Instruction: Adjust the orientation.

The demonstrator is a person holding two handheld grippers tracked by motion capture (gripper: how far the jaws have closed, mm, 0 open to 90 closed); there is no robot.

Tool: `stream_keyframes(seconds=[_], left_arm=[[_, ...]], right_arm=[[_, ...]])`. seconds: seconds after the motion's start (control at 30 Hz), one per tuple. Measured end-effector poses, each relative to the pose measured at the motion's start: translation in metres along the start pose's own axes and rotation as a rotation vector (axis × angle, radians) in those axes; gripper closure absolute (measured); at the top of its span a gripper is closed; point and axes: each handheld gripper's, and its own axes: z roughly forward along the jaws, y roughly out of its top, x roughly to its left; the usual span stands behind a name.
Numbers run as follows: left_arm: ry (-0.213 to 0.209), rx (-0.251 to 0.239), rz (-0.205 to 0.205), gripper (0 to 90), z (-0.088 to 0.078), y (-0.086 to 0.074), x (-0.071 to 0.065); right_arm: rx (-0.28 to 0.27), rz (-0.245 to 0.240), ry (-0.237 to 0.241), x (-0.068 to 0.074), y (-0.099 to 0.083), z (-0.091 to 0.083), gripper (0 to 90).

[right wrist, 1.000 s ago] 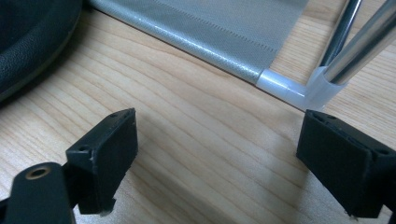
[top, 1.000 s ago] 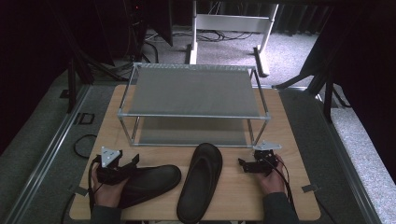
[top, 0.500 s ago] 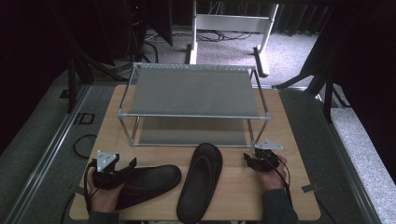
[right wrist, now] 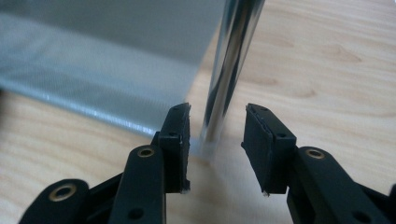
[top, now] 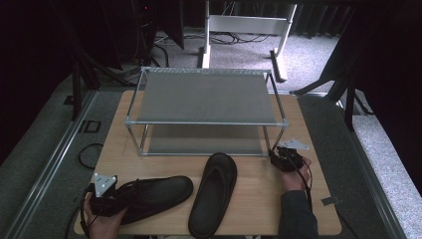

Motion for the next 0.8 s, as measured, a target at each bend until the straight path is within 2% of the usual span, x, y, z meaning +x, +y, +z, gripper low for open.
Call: stream_keyframes(seconds=[0.17,0.33,0.43,0.5,0.63,0.8], left_arm=[[0.019,0.034,-0.003,22.1,0.0,-0.007,-0.001],[0.048,0.051,-0.017,19.7,-0.004,-0.015,0.001],[0.043,0.066,-0.022,19.7,-0.004,-0.017,0.002],[0.001,0.077,-0.032,22.8,-0.001,-0.019,0.002],[0.002,0.083,-0.038,24.3,0.003,-0.018,0.003],[0.014,0.117,-0.031,27.3,0.021,-0.013,0.001]], right_arm=[[-0.018,0.021,0.013,-0.006,0.007,0.01,62.7],[-0.025,0.013,0.024,-0.003,0.006,0.016,78.6],[-0.029,0.006,0.01,0.0,0.006,0.016,79.4],[-0.035,0.019,0.015,0.0,0.005,0.015,79.6],[-0.035,0.02,0.017,0.001,0.004,0.014,79.4],[-0.041,0.024,0.018,0.001,0.002,0.012,79.9]])
